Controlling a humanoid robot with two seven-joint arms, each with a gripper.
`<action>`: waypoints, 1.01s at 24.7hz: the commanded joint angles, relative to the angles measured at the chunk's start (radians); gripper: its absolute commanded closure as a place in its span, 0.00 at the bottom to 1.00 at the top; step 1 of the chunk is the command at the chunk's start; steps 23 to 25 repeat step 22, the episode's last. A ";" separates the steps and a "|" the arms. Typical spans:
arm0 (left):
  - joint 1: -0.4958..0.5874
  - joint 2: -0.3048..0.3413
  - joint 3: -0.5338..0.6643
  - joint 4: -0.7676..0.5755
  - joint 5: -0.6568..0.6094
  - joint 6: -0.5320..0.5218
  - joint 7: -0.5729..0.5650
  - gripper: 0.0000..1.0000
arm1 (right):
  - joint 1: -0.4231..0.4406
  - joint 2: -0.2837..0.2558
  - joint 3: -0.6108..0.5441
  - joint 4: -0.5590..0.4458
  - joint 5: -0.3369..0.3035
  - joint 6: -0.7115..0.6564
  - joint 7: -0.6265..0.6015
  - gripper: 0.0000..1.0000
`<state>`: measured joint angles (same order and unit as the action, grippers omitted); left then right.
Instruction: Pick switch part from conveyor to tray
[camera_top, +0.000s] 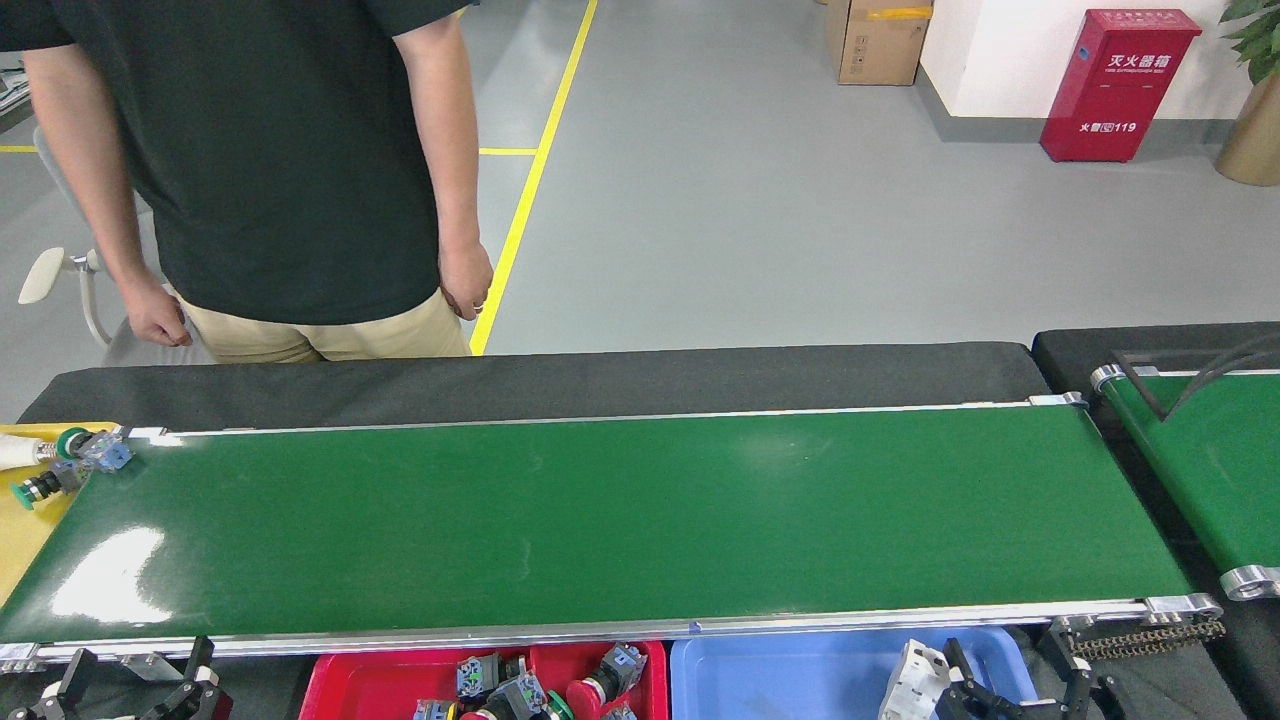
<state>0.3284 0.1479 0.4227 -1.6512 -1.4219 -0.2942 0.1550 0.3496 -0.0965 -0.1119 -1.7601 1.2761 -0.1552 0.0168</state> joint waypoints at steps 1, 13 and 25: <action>0.003 0.012 0.004 -0.015 0.001 -0.006 0.001 0.00 | -0.004 -0.005 -0.008 -0.010 -0.001 0.002 0.014 0.00; -0.058 -0.001 -0.001 0.002 -0.002 -0.077 -0.097 0.00 | -0.004 -0.005 -0.020 -0.010 -0.001 0.000 0.015 0.00; -0.046 -0.002 0.016 0.005 -0.002 -0.071 -0.084 0.00 | -0.011 -0.015 -0.022 -0.010 -0.001 -0.003 0.014 0.00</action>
